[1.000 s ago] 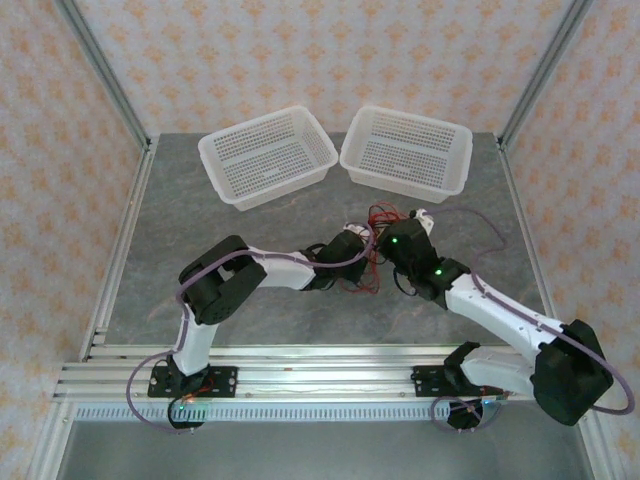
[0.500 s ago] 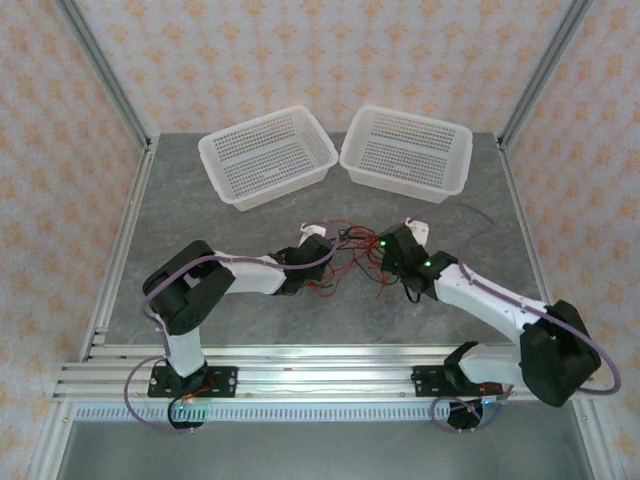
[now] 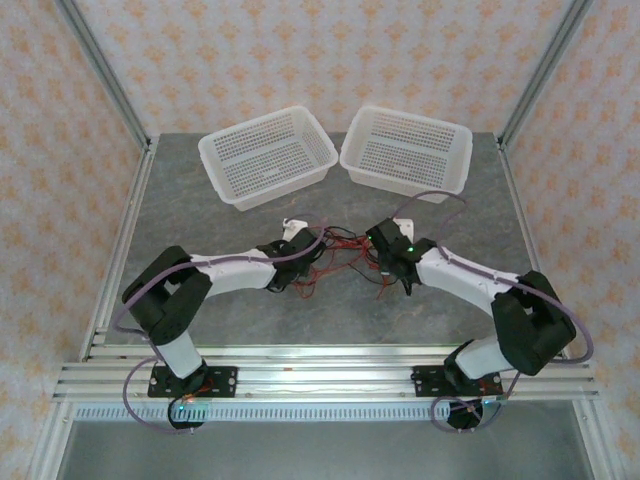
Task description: Untangle the cables
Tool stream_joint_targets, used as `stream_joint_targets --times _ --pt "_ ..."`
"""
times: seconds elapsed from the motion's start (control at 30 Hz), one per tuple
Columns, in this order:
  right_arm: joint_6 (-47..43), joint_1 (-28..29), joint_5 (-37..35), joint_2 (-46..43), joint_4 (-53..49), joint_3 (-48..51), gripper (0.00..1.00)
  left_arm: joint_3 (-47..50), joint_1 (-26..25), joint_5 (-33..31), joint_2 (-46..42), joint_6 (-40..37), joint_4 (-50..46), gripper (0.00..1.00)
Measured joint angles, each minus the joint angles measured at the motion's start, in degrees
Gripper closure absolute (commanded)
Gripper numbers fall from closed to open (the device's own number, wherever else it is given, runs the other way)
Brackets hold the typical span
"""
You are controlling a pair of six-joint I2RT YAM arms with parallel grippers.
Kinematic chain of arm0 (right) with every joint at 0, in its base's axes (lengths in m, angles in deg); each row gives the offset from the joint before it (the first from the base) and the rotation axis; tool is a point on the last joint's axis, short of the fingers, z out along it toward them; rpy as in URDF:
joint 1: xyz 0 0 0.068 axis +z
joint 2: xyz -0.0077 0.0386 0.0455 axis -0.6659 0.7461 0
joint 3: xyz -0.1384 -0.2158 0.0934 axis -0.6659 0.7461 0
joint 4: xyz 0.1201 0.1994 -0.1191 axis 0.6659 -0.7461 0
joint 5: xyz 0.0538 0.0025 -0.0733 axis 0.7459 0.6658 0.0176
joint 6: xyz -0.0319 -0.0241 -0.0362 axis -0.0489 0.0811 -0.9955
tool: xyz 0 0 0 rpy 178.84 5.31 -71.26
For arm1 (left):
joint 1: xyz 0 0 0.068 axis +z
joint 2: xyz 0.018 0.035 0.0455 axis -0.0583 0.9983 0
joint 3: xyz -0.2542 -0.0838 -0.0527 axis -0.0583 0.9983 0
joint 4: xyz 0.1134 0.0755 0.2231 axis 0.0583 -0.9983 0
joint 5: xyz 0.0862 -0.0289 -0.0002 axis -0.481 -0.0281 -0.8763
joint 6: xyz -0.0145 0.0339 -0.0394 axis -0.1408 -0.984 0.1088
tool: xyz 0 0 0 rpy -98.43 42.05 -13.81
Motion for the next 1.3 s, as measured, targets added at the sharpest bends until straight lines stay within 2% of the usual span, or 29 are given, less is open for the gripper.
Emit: stream_joint_targets --times 0.13,0.27,0.5,0.7,0.97,1.07,1.2,1.3 --pt "-0.7 -0.4 0.0 1.4 -0.3 -0.2 0.80 -1.1 0.4 -0.7 -0.6 -0.2 -3.0 0.88" --pt "-0.1 -0.8 1.0 1.6 -0.4 -0.2 0.69 -1.4 0.8 -1.7 -0.6 -1.1 -5.6 0.75" --pt "3.2 -0.8 5.3 0.3 3.1 1.5 0.50 -1.5 0.9 -1.7 -2.2 -2.3 -8.5 0.58" --pt "4.1 -1.0 8.3 -3.6 3.8 1.9 0.41 -3.0 0.8 -0.1 -6.3 -3.6 -11.0 0.40" --pt "1.7 -1.1 12.0 -11.9 -1.0 -4.3 0.33 -8.5 0.8 2.9 -9.7 -4.3 -18.1 0.40" --pt "1.0 -0.1 13.2 -12.7 -2.5 -7.9 0.35 -9.1 0.8 3.0 -11.4 -4.0 -20.9 0.41" --pt "1.3 4.1 14.5 -10.9 -2.9 -10.9 0.43 -9.2 0.8 4.5 -14.4 -2.6 -22.9 0.49" --pt "2.4 7.5 14.9 -7.1 -1.9 -11.1 0.45 -9.2 0.8 7.3 -15.5 -1.4 -22.4 0.54"
